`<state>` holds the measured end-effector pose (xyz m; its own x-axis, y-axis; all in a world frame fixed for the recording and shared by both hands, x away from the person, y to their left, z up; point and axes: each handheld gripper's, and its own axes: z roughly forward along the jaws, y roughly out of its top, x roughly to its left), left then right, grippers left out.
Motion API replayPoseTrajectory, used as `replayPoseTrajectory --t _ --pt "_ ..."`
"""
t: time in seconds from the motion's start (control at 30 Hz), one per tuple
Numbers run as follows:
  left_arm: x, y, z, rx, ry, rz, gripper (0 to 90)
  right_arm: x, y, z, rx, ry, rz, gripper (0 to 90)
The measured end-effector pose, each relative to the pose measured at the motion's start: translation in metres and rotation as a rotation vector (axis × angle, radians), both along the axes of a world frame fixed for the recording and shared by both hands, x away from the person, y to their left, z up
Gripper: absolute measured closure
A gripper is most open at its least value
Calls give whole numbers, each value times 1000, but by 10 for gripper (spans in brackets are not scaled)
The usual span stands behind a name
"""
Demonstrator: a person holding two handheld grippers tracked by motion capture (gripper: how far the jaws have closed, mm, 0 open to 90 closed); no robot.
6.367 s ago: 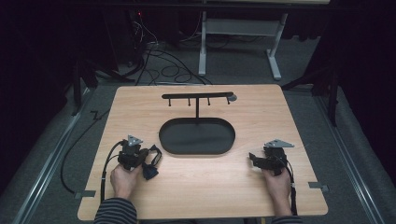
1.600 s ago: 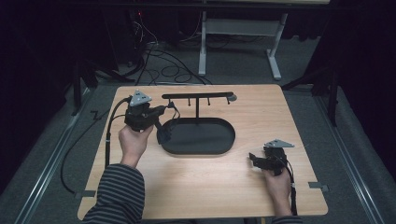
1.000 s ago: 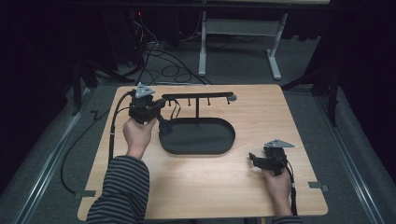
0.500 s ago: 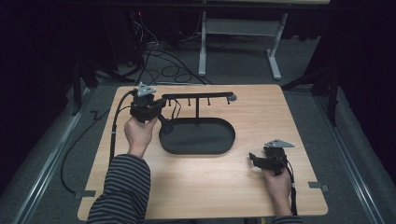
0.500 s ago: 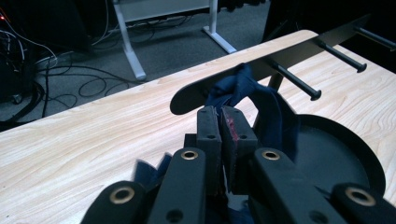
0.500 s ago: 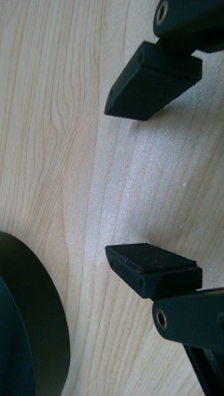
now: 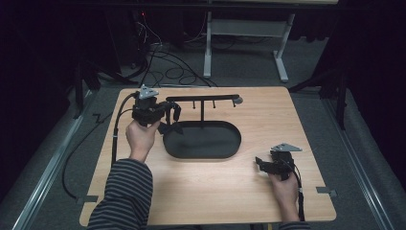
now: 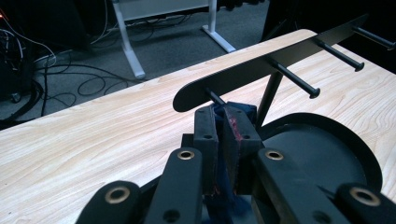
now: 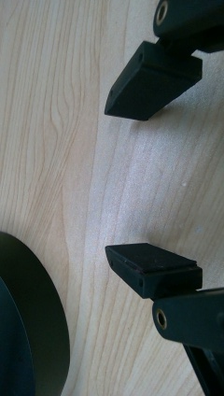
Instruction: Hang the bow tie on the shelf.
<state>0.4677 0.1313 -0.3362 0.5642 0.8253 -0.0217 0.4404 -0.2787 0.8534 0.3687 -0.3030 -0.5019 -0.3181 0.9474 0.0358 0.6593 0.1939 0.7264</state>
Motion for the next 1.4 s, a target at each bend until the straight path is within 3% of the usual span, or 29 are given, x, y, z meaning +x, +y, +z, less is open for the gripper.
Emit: replayPoseTrajectory --t 0.5,1.07,1.4 --pt "-7 6 3 -4 -19 12 765 0 0 0 0 0 0 288" --pt "-30 26 2 -21 -21 18 647 0 0 0 -4 0 1 288" --pt "-42 37 3 -45 -24 24 622 0 0 0 -6 -2 3 287"
